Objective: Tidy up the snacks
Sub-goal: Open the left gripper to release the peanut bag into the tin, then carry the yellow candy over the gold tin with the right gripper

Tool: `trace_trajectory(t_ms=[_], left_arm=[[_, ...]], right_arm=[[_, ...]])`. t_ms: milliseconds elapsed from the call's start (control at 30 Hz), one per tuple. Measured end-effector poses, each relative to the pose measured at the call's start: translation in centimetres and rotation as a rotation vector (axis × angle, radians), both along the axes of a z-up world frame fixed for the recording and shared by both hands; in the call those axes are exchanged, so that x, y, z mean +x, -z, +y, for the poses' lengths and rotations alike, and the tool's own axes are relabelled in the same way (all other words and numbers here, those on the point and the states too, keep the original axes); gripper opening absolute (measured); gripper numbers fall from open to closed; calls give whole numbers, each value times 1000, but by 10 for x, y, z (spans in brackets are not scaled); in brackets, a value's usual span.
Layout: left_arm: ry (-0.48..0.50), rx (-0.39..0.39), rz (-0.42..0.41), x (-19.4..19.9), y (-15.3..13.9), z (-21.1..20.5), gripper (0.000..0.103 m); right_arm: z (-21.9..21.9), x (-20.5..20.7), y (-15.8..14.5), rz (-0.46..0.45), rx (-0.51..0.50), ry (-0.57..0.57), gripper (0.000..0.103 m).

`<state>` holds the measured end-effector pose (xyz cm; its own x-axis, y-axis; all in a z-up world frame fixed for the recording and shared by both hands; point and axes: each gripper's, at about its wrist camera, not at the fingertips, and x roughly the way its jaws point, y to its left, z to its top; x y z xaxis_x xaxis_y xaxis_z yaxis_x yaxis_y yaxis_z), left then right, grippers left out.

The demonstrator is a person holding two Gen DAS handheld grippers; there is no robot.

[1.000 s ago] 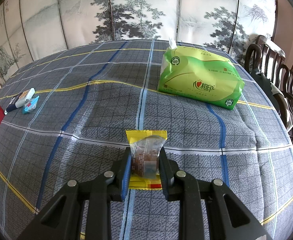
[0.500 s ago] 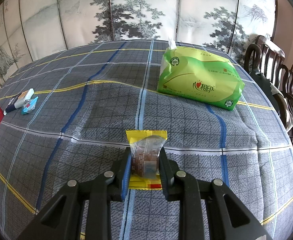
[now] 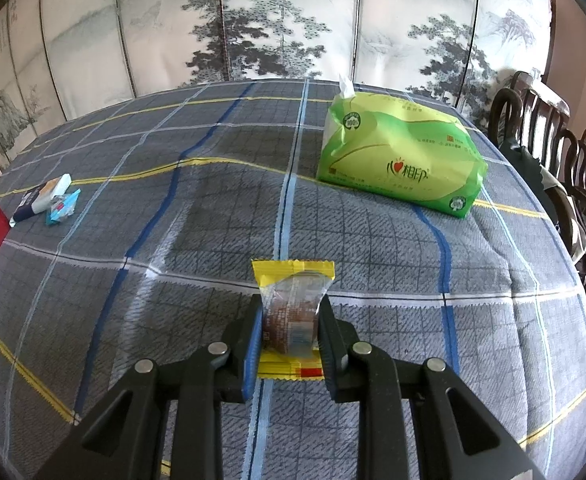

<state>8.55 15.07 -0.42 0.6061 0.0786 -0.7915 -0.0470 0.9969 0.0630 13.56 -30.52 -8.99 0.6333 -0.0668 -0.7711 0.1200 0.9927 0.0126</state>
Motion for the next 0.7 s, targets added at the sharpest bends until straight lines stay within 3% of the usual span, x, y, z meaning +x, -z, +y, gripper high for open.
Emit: trace_trajectory(t_ms=[200,400,700], left_arm=[[5,-39,7,-31,-4,1,72],[18,-43,-6,-49,-9,0,73],[-4,-13,-23,-65,-9,9,73]], right_arm=[[2,-16,-3,2,56,-4,25],[37,-34,-25,-43,80,-67,25],[149,-37,-74,-113,165,-342,25]])
